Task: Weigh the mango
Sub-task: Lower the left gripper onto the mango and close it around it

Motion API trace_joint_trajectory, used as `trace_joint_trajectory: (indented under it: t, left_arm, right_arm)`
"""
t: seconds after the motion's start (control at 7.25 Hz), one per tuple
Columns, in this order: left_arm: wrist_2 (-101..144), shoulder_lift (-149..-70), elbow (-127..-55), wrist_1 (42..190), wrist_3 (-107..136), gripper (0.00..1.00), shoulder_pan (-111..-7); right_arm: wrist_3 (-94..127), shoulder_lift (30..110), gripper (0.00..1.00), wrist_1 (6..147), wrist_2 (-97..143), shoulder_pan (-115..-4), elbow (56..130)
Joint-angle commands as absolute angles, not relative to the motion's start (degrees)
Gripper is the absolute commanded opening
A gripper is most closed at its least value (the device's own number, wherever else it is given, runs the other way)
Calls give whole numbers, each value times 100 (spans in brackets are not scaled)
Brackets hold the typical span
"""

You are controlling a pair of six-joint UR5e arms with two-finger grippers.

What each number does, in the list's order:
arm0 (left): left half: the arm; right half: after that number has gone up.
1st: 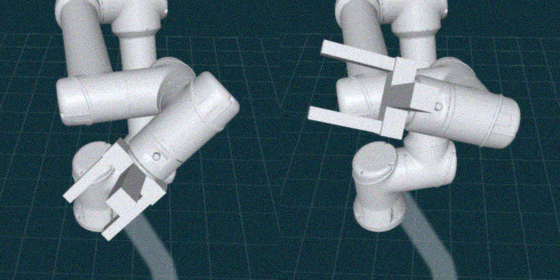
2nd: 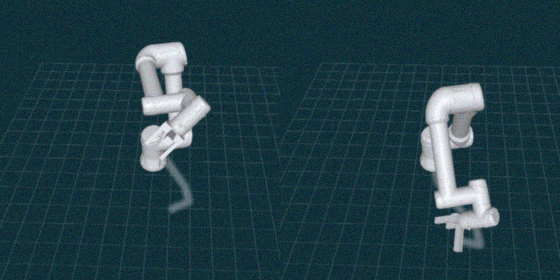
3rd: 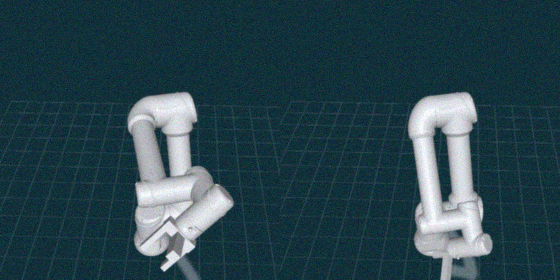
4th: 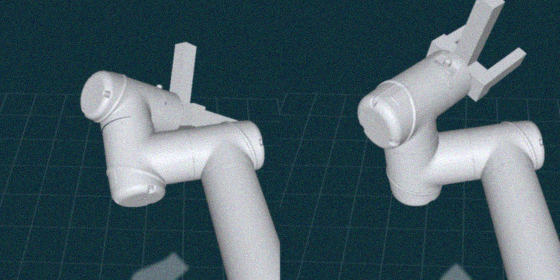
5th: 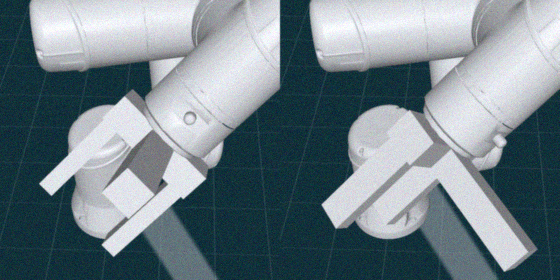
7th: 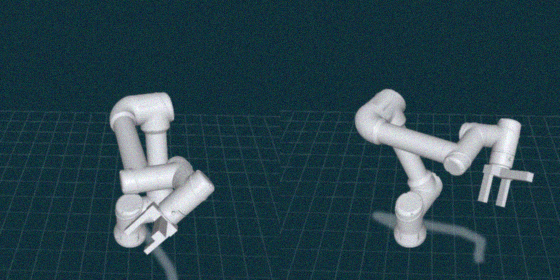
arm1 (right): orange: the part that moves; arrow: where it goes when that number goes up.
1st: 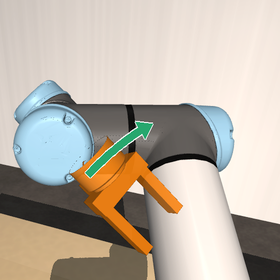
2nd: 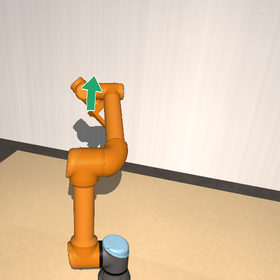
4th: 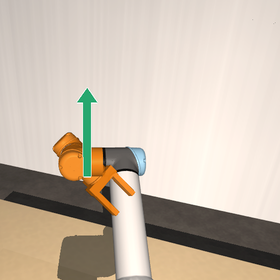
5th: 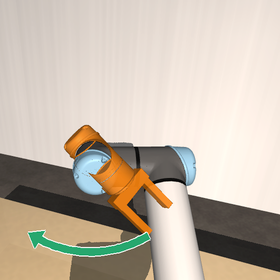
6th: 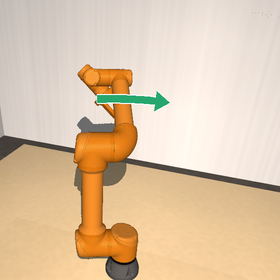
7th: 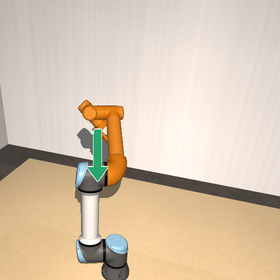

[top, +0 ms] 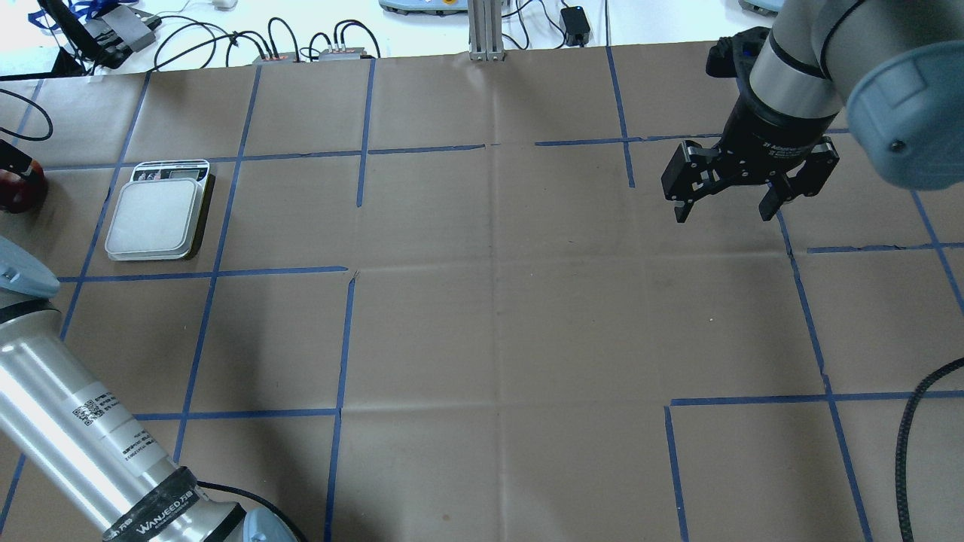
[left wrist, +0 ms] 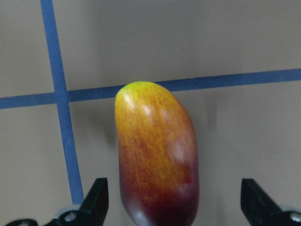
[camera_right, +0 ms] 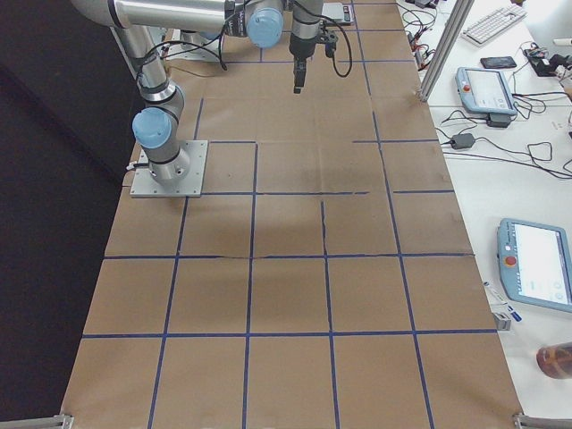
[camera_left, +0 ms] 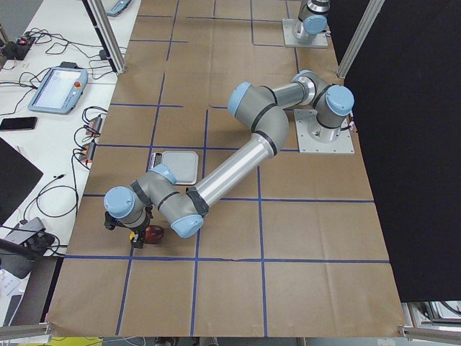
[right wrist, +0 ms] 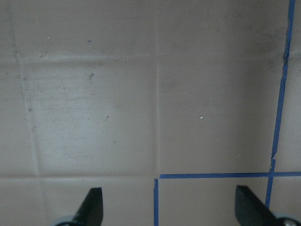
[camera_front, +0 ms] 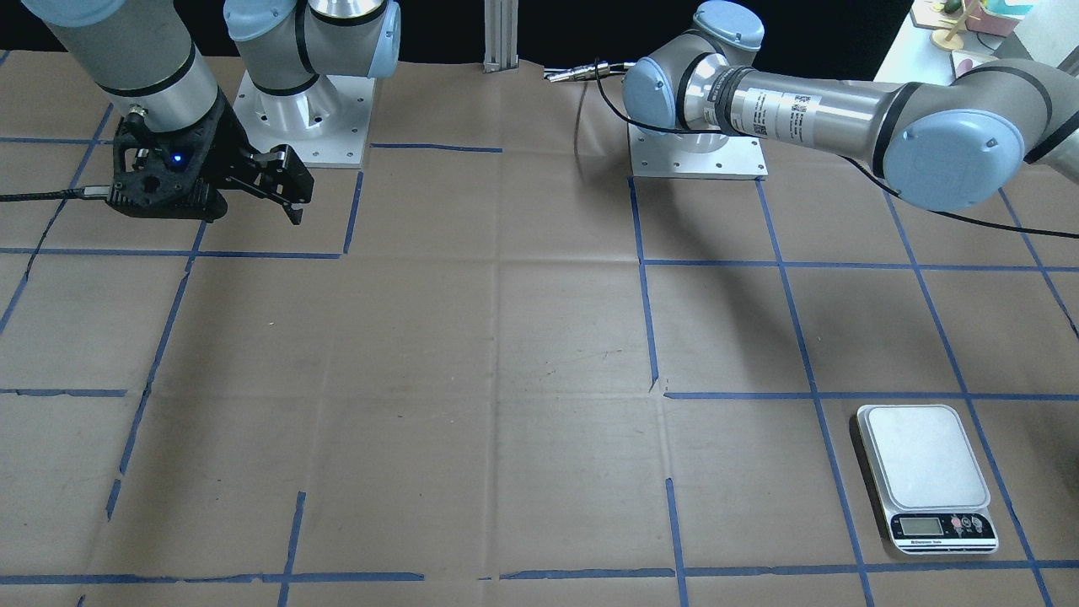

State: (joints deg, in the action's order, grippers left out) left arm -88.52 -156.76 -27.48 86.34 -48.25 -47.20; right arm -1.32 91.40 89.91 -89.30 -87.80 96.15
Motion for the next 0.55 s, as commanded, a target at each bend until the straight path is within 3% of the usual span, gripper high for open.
trace_joint_trajectory:
  t: [0.0, 0.28, 0.41]
  left_arm:
    - [-8851, -15811, -2716, 8640, -4808, 99, -4737]
    - [-8859, -15838, -2716, 8640, -4790, 67, -4737]
    - [-8859, -15838, -2707, 8640, -4790, 56, -4737]
  right_arm:
    - [-132, 9141, 100, 8991, -8930, -8780, 9615]
    - [-132, 9141, 100, 8991, -8930, -8780, 9615]
    - [-132, 9141, 100, 8991, -8930, -8780, 9615]
